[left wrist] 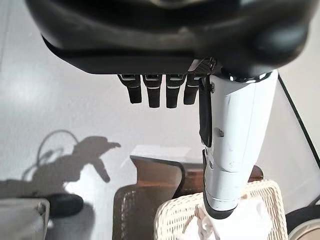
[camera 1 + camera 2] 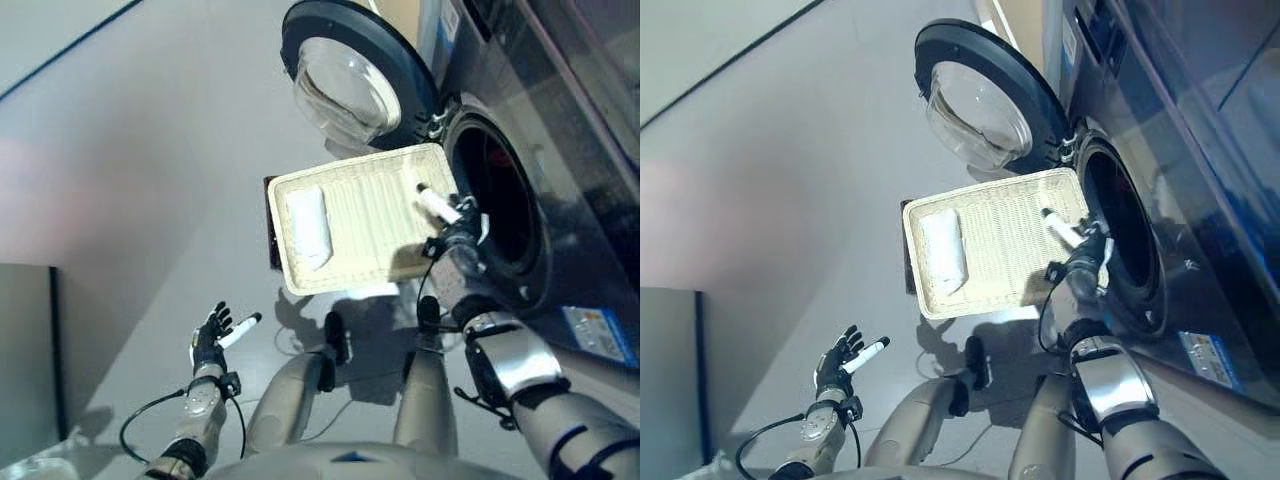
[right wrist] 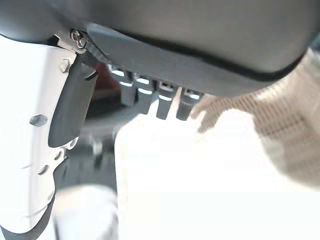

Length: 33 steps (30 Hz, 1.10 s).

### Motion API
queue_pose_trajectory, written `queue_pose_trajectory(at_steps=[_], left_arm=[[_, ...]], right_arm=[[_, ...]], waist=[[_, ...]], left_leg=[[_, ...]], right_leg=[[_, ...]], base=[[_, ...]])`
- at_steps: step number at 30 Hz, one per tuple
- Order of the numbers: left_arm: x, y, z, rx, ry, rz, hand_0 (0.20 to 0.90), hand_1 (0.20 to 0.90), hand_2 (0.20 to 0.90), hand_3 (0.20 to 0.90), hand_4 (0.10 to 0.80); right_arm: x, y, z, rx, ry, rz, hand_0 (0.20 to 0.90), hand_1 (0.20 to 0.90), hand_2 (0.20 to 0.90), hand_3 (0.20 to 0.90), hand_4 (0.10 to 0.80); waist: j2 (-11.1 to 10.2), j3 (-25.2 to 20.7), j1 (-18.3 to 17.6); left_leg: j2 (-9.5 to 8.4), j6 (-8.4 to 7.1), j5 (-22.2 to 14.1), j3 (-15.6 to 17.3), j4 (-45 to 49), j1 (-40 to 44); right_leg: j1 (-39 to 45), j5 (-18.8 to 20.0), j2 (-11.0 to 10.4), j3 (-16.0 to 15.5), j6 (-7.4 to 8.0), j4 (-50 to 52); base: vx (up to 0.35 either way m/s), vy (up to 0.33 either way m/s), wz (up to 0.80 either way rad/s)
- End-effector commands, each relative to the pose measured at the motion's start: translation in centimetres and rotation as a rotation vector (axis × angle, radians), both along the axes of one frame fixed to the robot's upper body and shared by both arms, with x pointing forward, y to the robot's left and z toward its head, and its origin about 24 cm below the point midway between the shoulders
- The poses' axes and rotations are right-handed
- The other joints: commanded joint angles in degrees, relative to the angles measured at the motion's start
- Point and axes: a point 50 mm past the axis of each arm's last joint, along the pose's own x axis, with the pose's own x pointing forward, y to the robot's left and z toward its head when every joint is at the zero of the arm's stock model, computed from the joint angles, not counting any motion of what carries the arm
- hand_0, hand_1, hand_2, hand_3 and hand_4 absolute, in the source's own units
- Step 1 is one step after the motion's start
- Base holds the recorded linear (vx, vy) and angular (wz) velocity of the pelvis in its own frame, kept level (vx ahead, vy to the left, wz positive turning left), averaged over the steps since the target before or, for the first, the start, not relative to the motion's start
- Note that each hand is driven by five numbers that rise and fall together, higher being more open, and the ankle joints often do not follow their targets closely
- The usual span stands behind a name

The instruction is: Pick up the clothes and place them into the washing machine

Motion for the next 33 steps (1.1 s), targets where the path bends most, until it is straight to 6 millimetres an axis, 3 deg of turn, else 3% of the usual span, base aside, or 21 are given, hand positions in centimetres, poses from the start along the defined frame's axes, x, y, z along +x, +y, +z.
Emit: queue_pose_trajectory(at_steps=[1,8,18,19,20,21,25,33], left_arm=[[0.4,5.1,1.9,0.117,-0.088,0.183,0.900,0.900,0.900,0.900,0.800],[1.5,7.0,4.0,0.178,-0.183,0.243,0.900,0.900,0.900,0.900,0.800],[4.0,9.1,8.0,0.343,-0.320,0.202,0.900,0.900,0.900,0.900,0.800],[4.3,9.6,8.7,0.366,-0.338,0.209,0.900,0.900,0.900,0.900,0.800],[4.3,9.6,8.7,0.367,-0.341,0.208,0.900,0.900,0.900,0.900,0.800],[4.8,9.8,9.6,0.379,-0.375,0.208,0.900,0.900,0.900,0.900,0.800],[5.5,10.0,10.9,0.404,-0.428,0.206,0.900,0.900,0.900,0.900,0.800],[7.7,8.6,13.3,0.424,-0.535,0.143,0.900,0.900,0.900,0.900,0.800]], right_arm=[[1.8,1.2,4.4,-0.365,-0.124,0.152,0.900,0.900,0.900,0.900,0.800],[1.9,2.7,3.4,-0.556,-0.043,0.240,0.900,0.900,0.900,0.900,0.800],[2.9,4.4,3.6,-0.552,0.004,0.201,0.900,0.900,0.900,0.900,0.800],[3.0,4.6,3.7,-0.543,0.010,0.190,0.900,0.900,0.900,0.900,0.800],[3.1,4.6,3.8,-0.542,0.007,0.189,0.900,0.900,0.900,0.900,0.800],[3.3,4.8,4.0,-0.536,0.007,0.175,0.900,0.900,0.900,0.900,0.800],[3.6,5.0,4.8,-0.527,-0.008,0.158,0.900,0.900,0.900,0.900,0.800],[4.5,3.4,6.6,-0.611,0.056,0.086,0.900,0.900,0.900,0.900,0.800]], waist=[[-1.62,1.38,1.10],[-5.54,3.27,3.29],[-10.20,6.41,8.53],[-10.77,6.60,9.59],[-10.65,6.95,9.58],[-11.16,7.34,10.58],[-11.49,8.21,11.66],[-9.64,10.60,15.06]], left_leg=[[2.04,-4.35,2.23,-2.72,-0.36,-3.47],[2.15,-4.59,2.93,-5.73,0.03,-3.50],[1.10,-5.41,4.38,-11.93,0.87,-6.54],[0.88,-5.66,2.43,-13.05,1.31,-6.39],[0.65,-5.43,4.39,-12.91,1.09,-7.10],[0.37,-5.66,2.31,-13.84,1.91,-7.30],[-0.29,-5.66,2.18,-14.62,2.55,-8.38],[-2.07,-5.69,2.42,-16.26,3.71,-11.69]], right_leg=[[4.69,-3.70,1.24,-3.04,-2.56,-0.54],[7.09,-4.28,0.74,-6.77,-2.56,-0.39],[8.38,-6.52,-0.06,-14.34,-2.98,1.64],[8.93,-8.80,0.09,-14.81,-2.59,2.68],[8.42,-7.16,-0.19,-15.40,-3.00,2.33],[8.63,-9.33,-0.17,-15.74,-2.59,3.60],[8.25,-10.23,-0.51,-16.97,-2.65,5.14],[5.59,-12.86,-1.63,-18.77,-3.04,9.85]], base=[[-0.035,-0.075,0.18],[-0.021,-0.063,0.27],[0.011,-0.070,0.39],[0.021,-0.010,0.36],[0.144,-0.057,0.43],[0.028,-0.012,0.46],[0.054,0.002,0.37],[0.026,0.025,0.26]])
